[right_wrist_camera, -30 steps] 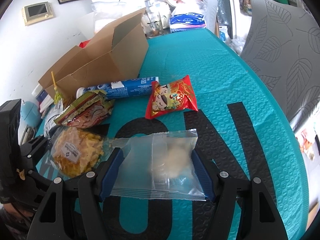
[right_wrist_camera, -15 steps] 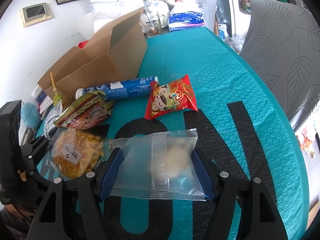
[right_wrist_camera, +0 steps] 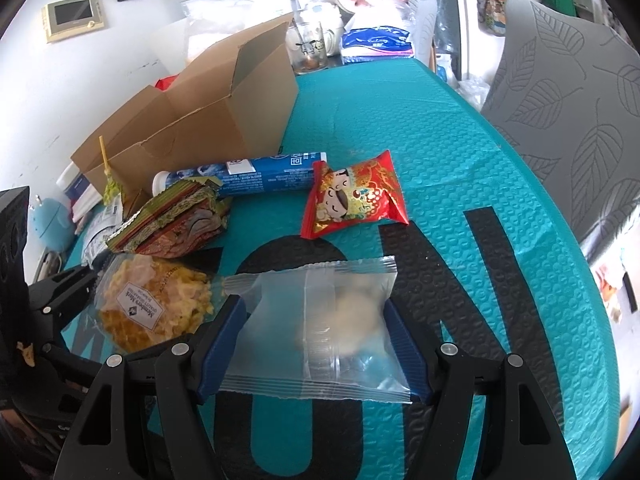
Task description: Organize snacks
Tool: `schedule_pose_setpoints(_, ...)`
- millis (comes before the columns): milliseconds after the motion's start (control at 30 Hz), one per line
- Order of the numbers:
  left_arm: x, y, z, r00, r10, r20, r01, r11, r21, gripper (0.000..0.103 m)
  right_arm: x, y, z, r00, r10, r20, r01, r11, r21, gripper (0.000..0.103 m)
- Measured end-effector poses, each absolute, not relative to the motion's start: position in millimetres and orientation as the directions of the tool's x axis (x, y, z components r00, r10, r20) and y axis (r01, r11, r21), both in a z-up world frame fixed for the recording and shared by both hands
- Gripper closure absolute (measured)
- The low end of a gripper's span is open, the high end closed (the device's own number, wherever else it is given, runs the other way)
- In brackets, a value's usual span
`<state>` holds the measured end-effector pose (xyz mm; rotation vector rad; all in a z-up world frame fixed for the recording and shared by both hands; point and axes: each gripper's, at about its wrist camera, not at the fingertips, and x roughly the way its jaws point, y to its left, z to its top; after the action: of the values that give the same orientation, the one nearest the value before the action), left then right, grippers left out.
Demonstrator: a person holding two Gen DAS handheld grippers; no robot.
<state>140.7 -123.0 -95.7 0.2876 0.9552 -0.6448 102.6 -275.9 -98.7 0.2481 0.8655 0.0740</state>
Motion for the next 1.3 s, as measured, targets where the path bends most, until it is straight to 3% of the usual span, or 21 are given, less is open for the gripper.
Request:
schedule_pose_setpoints(600,124.4,-95.6,-80.1,0.407,-0.426,-0.808,0.585,0.801,-0.128,0.027,94.7,-267.6,-96.9,0.67,0.23,-0.705,0.005,0.949,0.315,0.037)
schedule_pose_setpoints(933,111.5,-92.7,-84.3,0.433,-0.387,-0.814,0.6,0.798,-0.06,0.029,86.4,-257.6,-93.5,0.671,0.236,-0.703,-0.018,0.953,0.303,0.037)
schedule_pose_setpoints(1000,113.3,-94.2,-87.9,0.418,-0.38,-0.825,0.597,0.8,-0.066,0.024,85.4,-256.3,-93.7,0.671,0.232,-0.705,-0.018,0.955,0.298,0.037)
schedule_pose_setpoints(1133,114.7,-106.8,-102.4,0.374,-0.314,-0.872,0.611,0.791,-0.022,0.0,83.0,-257.7,-94.8,0.668,0.232,-0.707,-0.005,0.951,0.308,0.037)
schedule_pose_setpoints(1300,107.8,-111.4,-103.6,0.403,-0.335,-0.852,0.626,0.779,-0.01,0.0,80.0,-265.0,-94.0,0.673,0.211,-0.709,0.021,0.953,0.303,0.037)
